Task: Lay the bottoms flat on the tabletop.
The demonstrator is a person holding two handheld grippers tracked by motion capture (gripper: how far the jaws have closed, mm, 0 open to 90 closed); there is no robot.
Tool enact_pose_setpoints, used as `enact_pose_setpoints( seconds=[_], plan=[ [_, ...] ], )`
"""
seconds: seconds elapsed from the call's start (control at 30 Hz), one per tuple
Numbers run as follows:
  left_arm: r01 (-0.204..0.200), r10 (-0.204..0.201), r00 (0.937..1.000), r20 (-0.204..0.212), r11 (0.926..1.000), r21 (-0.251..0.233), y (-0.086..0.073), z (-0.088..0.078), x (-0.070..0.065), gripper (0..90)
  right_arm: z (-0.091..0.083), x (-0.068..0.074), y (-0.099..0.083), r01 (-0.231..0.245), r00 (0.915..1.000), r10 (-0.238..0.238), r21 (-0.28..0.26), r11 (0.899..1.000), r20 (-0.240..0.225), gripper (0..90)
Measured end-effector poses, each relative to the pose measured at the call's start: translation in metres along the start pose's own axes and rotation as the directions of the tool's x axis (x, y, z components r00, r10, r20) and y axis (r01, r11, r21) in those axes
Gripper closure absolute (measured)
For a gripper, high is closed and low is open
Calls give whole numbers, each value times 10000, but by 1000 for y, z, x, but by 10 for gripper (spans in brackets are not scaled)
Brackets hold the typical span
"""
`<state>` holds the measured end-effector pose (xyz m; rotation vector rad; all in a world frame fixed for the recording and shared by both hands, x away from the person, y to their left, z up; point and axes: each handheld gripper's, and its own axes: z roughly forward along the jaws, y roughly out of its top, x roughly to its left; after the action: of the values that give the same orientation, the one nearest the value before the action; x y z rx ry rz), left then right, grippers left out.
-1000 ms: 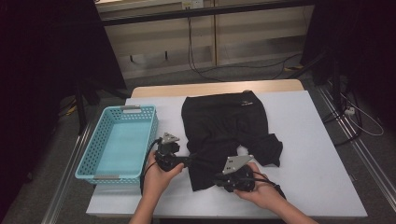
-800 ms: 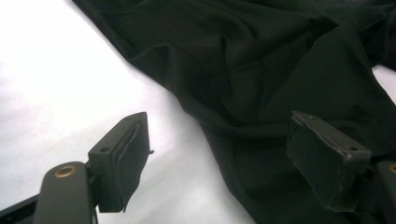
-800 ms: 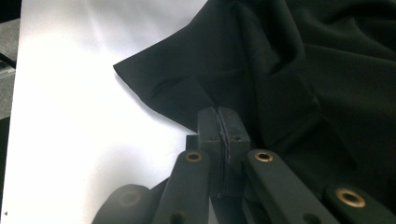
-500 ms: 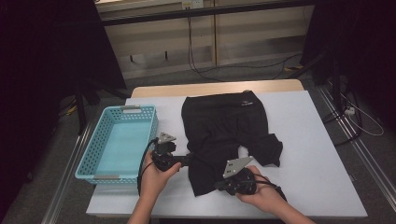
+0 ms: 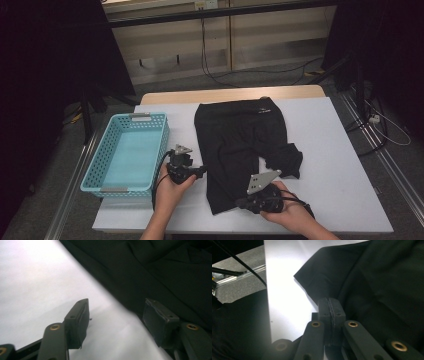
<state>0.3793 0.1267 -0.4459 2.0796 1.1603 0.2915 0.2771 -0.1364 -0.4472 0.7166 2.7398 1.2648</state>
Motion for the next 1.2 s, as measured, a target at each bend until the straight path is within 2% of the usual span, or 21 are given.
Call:
enact_pose_setpoints(
  seconds=[0.23,0.3,0.37,0.4,0.43,0.5,0.63,0.67,0.73,0.77,0.83,0.9,1.0,1.1,1.2],
  plan=[
    [116,-119,9998,-128,9997,-219,4,13,1,497,-6,-3,-2,-54,10000,55,-80,10000,76,897],
    [-15,15,10000,-40,9998,-180,6,16,1,612,-10,-5,-3,-78,9999,80,-134,9999,101,896],
    [-42,40,9999,-146,9999,-143,7,17,1,712,-12,-6,-6,-98,9998,100,-138,9999,177,894],
    [153,-152,9999,78,9998,-116,7,17,2,763,-12,-7,-7,-49,9998,53,-170,9998,203,888],
    [280,-278,9992,281,9996,-57,7,17,3,834,-11,-7,-8,-24,9998,29,-223,9997,215,864],
    [235,-233,9995,191,9996,-126,8,16,3,895,-10,-5,-6,104,9997,-95,-375,9992,228,803],
    [301,-288,9991,317,9987,-422,12,11,4,900,-2,3,6,271,9995,-256,-785,9965,199,654],
    [233,-218,9993,309,9985,-499,13,10,4,884,1,6,9,394,9991,-378,-817,9959,204,606],
    [-54,57,10000,45,9979,-652,14,8,3,741,10,11,16,481,9985,-459,-837,9953,282,556],
    [-58,52,10000,-84,9975,-711,14,7,3,627,14,13,19,518,9983,-495,-800,9954,312,549],
    [41,-39,10000,23,9979,-654,14,4,3,514,22,16,24,528,9983,-506,-801,9954,289,514],
    [102,-110,9999,-111,9972,-735,13,2,4,390,30,19,27,538,9983,-520,-704,9961,276,505],
    [36,-54,9997,-242,9972,-747,11,-2,5,316,41,22,29,803,9962,-789,-411,9959,361,495],
    [93,-114,9995,-288,9972,-746,9,-6,6,275,44,23,33,884,9958,-869,-537,9946,292,496],
    [234,-258,9989,-385,9978,-618,5,-8,7,272,52,24,35,924,9957,-924,-399,9949,27,558]
  ],
)
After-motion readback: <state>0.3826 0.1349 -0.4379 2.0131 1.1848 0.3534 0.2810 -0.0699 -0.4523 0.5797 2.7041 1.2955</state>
